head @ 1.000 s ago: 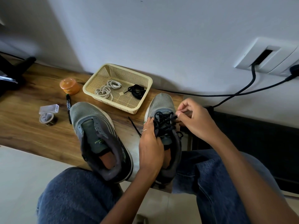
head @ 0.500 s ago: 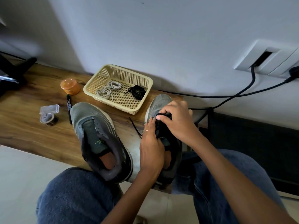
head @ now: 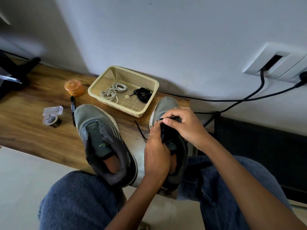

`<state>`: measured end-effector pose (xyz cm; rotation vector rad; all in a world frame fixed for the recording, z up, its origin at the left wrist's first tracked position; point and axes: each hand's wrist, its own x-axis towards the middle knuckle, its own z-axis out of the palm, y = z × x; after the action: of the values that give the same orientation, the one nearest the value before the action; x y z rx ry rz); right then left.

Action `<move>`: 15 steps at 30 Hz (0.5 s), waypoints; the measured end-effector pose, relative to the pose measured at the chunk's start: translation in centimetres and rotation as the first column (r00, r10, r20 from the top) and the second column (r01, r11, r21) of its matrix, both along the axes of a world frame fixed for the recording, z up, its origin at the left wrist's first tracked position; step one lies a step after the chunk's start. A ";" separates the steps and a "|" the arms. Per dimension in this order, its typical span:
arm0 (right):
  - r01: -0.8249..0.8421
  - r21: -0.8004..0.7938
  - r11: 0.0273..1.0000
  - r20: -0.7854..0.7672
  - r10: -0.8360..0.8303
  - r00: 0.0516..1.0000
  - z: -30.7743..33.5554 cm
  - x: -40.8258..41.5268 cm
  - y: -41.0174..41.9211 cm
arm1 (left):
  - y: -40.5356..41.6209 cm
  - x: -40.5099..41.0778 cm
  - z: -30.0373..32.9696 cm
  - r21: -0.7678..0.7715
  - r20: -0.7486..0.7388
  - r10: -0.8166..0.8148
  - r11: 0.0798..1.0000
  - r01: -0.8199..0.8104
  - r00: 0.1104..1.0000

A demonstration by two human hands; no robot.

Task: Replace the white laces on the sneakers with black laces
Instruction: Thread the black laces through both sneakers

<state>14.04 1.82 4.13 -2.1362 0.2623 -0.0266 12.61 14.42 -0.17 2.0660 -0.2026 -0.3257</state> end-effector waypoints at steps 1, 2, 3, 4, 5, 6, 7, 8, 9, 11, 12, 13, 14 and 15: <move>0.001 0.015 1.000 -0.006 -0.001 1.000 0.4 -0.1 -0.2 | 0.0 0.0 0.0 -0.006 0.001 0.006 1.000 -0.006 1.000; 0.005 0.078 0.997 0.009 -0.006 1.000 0.9 -0.2 -0.5 | 0.0 0.0 0.0 -0.011 0.002 0.014 1.000 -0.014 1.000; 0.028 0.169 0.985 0.037 -0.035 0.999 1.5 -0.3 -0.9 | 0.0 0.0 0.0 -0.020 0.004 0.022 1.000 -0.022 1.000; 0.079 0.245 0.966 0.065 -0.098 0.993 2.2 -0.4 -1.4 | 0.0 0.0 0.1 -0.030 0.002 0.030 0.999 -0.030 1.000; 0.151 0.290 0.945 0.082 -0.181 0.980 2.9 -0.5 -2.0 | 0.1 0.0 0.1 -0.038 -0.003 0.034 0.999 -0.034 0.999; 0.219 0.298 0.929 0.089 -0.255 0.963 3.2 -0.6 -2.6 | 0.1 0.0 0.2 -0.043 -0.009 0.037 0.998 -0.037 0.999; 0.263 0.282 0.923 0.077 -0.295 0.952 3.4 -0.8 -3.1 | 0.2 -0.1 0.1 -0.044 -0.018 0.036 0.998 -0.037 0.999; 0.278 0.241 0.930 0.044 -0.297 0.954 3.4 -1.1 -3.4 | 0.2 -0.1 0.2 -0.044 -0.026 0.036 0.998 -0.037 0.999; 0.270 0.186 0.945 -0.008 -0.273 0.962 3.3 -1.4 -3.5 | 0.2 -0.1 0.1 -0.047 -0.033 0.037 0.998 -0.038 0.999; 0.208 0.093 0.974 -0.114 -0.197 0.974 2.9 -1.7 -3.6 | 0.2 -0.1 0.2 -0.065 -0.051 0.044 0.997 -0.047 0.998; 0.173 0.070 0.982 -0.155 -0.161 0.975 2.6 -1.8 -3.4 | 0.1 0.0 0.2 -0.087 -0.068 0.050 0.995 -0.056 0.996; 0.151 0.064 0.986 -0.185 -0.137 0.973 2.4 -1.8 -3.3 | 0.1 0.0 0.1 -0.112 -0.089 0.056 0.992 -0.066 0.994; 0.139 0.071 0.988 -0.198 -0.123 0.972 2.2 -1.7 -3.1 | 0.0 0.0 0.0 -0.130 -0.108 0.062 0.989 -0.075 0.992; 0.136 0.077 0.988 -0.199 -0.118 0.973 2.0 -1.6 -3.0 | 0.0 0.1 -0.1 -0.140 -0.119 0.066 0.987 -0.083 0.991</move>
<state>12.41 -1.23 6.14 -2.0307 0.5054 0.1177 12.67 14.45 -0.23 1.9006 -0.0768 -0.3711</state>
